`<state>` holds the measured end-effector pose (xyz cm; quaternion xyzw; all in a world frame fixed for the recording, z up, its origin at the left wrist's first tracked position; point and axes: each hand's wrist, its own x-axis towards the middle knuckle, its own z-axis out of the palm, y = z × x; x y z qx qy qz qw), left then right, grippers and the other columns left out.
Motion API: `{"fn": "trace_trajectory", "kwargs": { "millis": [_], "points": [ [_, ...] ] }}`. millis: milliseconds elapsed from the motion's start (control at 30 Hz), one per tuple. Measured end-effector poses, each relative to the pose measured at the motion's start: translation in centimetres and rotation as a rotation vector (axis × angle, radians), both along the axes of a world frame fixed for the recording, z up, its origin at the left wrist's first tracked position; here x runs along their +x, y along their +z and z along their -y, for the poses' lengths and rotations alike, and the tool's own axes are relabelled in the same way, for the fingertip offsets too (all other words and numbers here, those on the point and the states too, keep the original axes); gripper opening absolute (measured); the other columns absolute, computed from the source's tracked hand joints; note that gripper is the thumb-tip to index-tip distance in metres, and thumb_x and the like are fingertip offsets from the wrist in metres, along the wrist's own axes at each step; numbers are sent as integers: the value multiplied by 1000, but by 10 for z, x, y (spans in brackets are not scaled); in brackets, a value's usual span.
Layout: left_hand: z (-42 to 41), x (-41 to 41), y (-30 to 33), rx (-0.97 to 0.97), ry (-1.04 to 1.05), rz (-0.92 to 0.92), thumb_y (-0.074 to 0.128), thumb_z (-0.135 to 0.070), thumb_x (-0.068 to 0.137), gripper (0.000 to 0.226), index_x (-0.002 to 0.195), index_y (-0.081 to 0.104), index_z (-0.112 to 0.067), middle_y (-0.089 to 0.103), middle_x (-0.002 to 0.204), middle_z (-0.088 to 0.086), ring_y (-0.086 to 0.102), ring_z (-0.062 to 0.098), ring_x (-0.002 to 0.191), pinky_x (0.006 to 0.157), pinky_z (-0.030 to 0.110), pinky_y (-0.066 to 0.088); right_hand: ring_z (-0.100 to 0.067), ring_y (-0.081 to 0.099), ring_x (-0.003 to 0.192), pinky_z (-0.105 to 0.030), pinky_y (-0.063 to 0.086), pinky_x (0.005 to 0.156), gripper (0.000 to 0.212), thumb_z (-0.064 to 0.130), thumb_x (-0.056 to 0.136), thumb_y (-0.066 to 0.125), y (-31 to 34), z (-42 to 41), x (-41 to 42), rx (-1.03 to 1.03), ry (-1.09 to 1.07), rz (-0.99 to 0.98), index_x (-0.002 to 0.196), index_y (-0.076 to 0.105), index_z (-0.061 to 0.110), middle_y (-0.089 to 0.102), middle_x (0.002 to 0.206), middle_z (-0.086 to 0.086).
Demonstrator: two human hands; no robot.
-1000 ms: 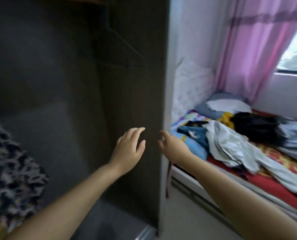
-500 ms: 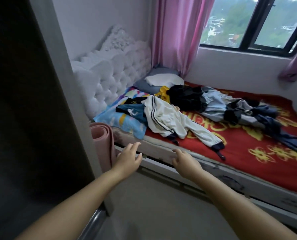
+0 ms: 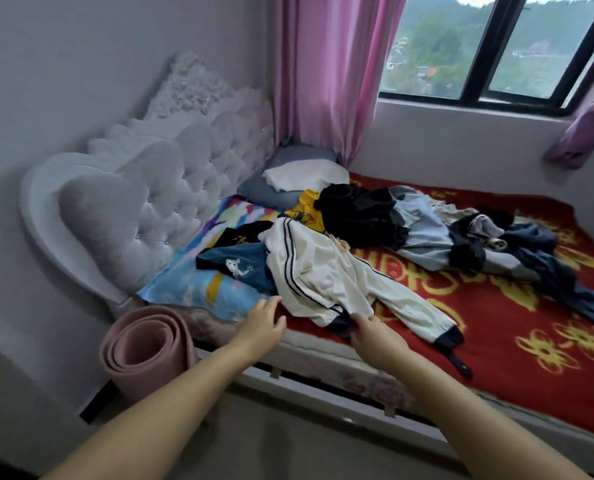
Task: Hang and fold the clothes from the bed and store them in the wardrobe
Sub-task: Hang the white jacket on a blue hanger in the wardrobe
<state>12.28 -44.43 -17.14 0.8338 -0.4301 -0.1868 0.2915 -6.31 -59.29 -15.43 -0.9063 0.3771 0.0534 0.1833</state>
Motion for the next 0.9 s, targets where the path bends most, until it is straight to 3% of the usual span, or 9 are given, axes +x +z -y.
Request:
{"fn": "trace_trajectory", "kwargs": {
  "millis": [100,200,400,633,900],
  "points": [
    [34,41,-3,14,37,-21,43,-29,99,45,141,36,-14,42,136,12,45,27,123,100,38,40,-31,59,92,-34,45,67,38,26,98,39,-7,28,32,21,-6,-7,135,39,20,52,119,-11],
    [59,65,-17,39,55,-69,43,-30,99,43,139,38,-14,44,133,11,46,26,121,97,35,40,-29,58,94,-31,45,65,37,27,98,37,-21,56,59,53,-10,-28,134,39,20,51,125,-8],
    [115,130,-44,64,106,-99,41,-35,100,43,138,39,-16,45,131,9,47,22,116,93,33,40,-23,57,99,-27,35,68,43,27,100,38,-46,131,130,78,44,-25,142,33,22,51,126,-6],
    [231,226,-86,138,264,-157,40,-33,100,41,137,40,-15,46,130,8,49,22,113,93,36,44,-26,57,107,-34,48,84,45,29,100,35,-87,264,250,124,107,-99,144,30,20,45,134,-8],
    [333,294,-156,236,437,-283,48,-26,96,51,143,30,-15,35,139,12,45,29,119,99,40,42,-31,52,113,-33,44,76,51,29,99,40,-152,368,383,220,82,-51,147,25,18,35,141,-12]
  ]
}}
